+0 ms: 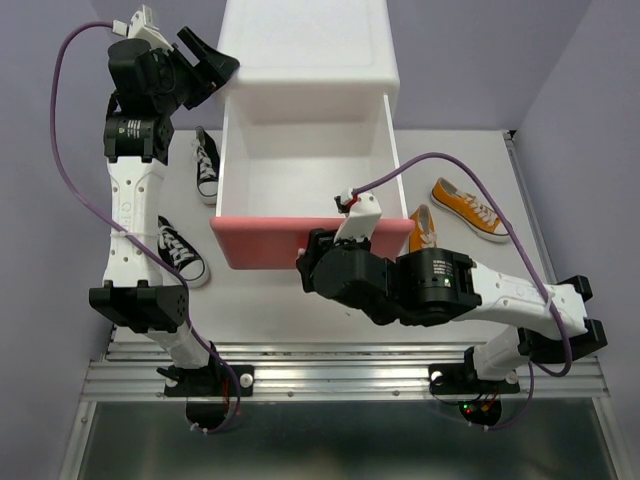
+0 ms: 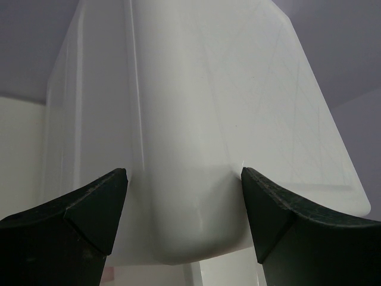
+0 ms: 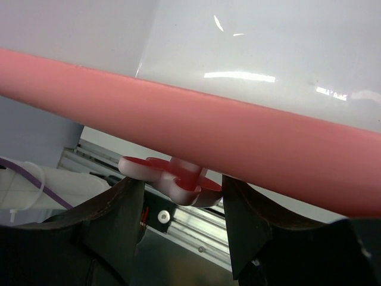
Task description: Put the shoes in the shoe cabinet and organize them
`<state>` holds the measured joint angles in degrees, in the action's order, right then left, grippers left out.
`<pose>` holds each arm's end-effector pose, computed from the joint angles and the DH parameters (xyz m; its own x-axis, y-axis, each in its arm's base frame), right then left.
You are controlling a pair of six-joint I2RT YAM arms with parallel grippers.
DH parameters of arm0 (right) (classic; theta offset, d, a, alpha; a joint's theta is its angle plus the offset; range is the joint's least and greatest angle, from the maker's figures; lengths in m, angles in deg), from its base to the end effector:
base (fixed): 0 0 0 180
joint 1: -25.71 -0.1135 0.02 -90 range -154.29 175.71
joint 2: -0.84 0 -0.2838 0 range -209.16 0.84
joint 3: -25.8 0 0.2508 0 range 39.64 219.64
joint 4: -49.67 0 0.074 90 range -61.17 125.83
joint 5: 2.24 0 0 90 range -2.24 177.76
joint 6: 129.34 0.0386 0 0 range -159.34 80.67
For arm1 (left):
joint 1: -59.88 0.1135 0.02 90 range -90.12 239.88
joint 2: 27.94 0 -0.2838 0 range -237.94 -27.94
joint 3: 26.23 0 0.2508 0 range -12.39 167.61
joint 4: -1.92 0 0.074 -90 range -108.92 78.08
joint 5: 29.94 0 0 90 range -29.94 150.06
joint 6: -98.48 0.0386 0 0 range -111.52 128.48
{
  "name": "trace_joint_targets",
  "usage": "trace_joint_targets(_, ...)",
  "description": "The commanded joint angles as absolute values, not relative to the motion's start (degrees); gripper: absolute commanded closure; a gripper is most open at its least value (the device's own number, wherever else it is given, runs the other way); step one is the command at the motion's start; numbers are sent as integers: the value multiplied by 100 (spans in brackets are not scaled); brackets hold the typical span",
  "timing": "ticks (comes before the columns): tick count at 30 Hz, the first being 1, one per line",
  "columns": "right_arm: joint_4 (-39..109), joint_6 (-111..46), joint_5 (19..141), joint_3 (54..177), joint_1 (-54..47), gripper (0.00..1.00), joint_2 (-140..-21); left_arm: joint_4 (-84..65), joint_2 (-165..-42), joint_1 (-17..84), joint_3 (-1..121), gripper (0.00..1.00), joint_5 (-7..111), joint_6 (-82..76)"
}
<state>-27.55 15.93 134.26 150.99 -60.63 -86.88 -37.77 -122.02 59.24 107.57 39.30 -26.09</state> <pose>0.0461 0.2827 0.4853 -0.5586 0.1300 -0.8192 -0.3375 0.8666 0.3676 0.3430 -0.0175 0.5569 -0.2066 -0.5283 -0.8235 0.3007 0.7667 -0.5673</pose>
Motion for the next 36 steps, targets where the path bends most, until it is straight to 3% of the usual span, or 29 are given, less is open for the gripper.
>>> trace_joint_targets(1, -2613, 2122, 12889, 14995, -6183, 58, -8406, -5270, -12426, 6023, 10398, 14, 4354, -2070)
trace_joint_targets(3, -2649, 2157, 12881, 14942, -6183, 25, -8336, -5270, -12418, 6015, 10372, 14, 4353, -2079)
trace_joint_targets(4, -2640, 2140, 12880, 14933, -6183, 25, -8318, -5262, -12409, 6023, 10372, 14, 4353, -2079)
trace_joint_targets(5, -2623, 2096, 12846, 14916, -6183, 0, -8300, -5262, -12409, 6023, 10363, 14, 4362, -2079)
trace_joint_targets(18, -1719, 500, 12090, 15073, -6183, 0, -8081, -5227, -12435, 6023, 10284, 14, 4310, -2026)
trace_joint_targets(25, -733, -839, 11545, 16198, -6183, 0, -8440, -5244, -12462, 6023, 10328, 13, 4309, -2009)
trace_joint_targets(29, -654, -1191, 11877, 16892, -6183, 0, -8845, -5235, -12391, 6023, 10249, 13, 4310, -2035)
trace_joint_targets(32, -286, -1673, 13164, 17472, -6183, 0, -9116, -5200, -12339, 6023, 10187, 13, 4292, -2044)
trace_joint_targets(36, 145, -2570, 13862, 18174, -5746, 0, -9407, -5121, -12286, 6023, 10196, 13, 4213, -2123)
